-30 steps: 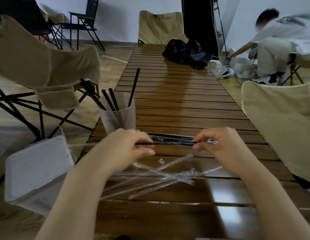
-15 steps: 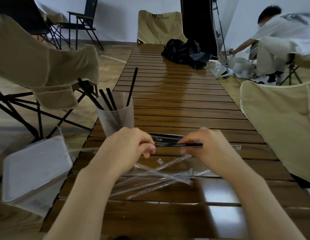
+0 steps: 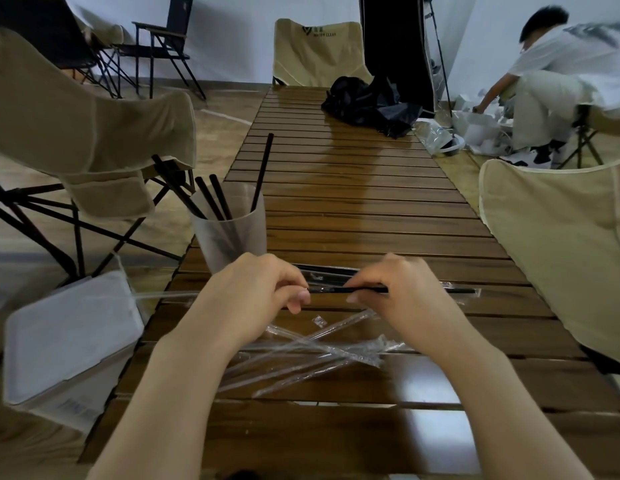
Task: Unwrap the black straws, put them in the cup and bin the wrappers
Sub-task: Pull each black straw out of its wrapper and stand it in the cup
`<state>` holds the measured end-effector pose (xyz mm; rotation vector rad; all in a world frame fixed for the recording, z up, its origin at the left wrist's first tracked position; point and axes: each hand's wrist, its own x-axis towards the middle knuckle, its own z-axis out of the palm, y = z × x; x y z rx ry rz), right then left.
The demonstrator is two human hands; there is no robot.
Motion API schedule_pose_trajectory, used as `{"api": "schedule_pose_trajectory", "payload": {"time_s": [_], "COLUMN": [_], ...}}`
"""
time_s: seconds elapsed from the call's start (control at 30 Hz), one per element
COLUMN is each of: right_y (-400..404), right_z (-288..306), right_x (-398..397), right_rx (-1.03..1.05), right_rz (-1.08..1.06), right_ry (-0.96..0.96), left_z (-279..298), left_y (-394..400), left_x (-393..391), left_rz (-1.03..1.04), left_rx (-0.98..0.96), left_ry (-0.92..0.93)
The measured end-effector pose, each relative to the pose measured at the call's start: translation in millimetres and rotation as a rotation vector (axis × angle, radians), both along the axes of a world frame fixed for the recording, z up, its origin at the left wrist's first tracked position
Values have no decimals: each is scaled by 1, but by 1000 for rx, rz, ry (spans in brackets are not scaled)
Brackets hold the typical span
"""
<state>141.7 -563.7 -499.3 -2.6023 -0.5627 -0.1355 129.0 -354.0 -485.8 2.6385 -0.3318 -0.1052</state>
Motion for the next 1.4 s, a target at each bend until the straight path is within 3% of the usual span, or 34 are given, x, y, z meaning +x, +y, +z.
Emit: {"api": "schedule_pose_trajectory", "payload": {"time_s": [0.23, 0.4, 0.67, 0.93, 1.13, 1.33, 1.4], "right_y": [-18, -1, -33, -17, -4, 4, 2], "right_z": [1, -2, -2, -1, 1, 7, 9], "right_x": [2, 0, 8, 8, 4, 2, 2], "right_rx": [38, 13, 94, 151, 156, 366, 435], "right_rz": [-117, -9, -263, -201, -92, -38, -30], "right_ry": [21, 26, -172, -192, -171, -134, -142], "left_z": [-5, -4, -9, -20, -17, -8, 0], "left_y": [12, 2, -3, -36, -33, -49, -56], "left_x": [2, 2, 0, -3, 3, -3, -5], "left_rz": [53, 13, -8, -50, 134, 238, 209], "left_rx": [-10, -24, 9, -13, -344, -848, -927], "left_ry": [-17, -17, 11, -21, -127, -178, -201]}}
